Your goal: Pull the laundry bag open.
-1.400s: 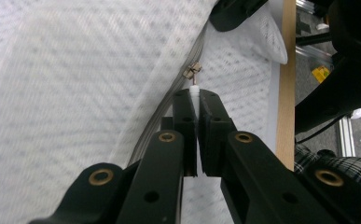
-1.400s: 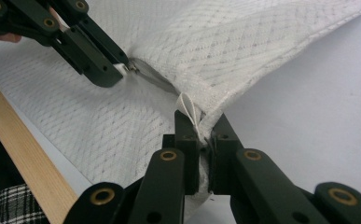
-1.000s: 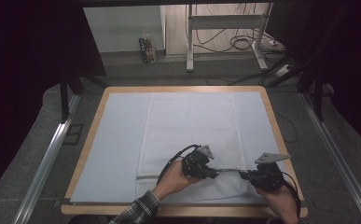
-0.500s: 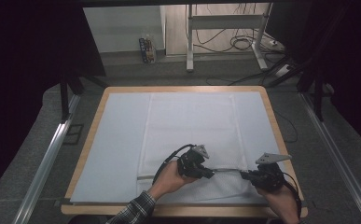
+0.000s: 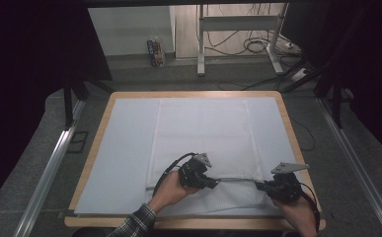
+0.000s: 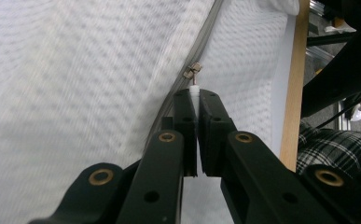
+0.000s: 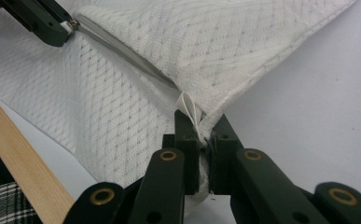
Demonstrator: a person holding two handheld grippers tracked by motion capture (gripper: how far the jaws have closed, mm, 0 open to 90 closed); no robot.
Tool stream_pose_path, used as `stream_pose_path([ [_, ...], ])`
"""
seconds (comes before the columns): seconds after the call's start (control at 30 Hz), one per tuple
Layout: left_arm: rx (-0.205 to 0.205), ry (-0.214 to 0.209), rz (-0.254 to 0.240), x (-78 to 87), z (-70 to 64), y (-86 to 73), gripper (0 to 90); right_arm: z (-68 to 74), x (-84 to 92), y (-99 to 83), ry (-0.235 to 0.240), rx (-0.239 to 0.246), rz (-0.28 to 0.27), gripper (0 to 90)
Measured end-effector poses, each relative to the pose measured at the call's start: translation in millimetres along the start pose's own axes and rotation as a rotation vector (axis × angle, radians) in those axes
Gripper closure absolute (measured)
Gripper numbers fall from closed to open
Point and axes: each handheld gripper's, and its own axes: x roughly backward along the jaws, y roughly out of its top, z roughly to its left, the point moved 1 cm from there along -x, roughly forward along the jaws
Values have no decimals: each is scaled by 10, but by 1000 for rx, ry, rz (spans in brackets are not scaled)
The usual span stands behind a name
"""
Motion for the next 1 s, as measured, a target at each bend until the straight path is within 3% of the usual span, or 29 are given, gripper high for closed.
stream_pose_path([
  [1.0,61,17,6,220,100,-312,877,1,-23,-17,-6,1,17,841],
])
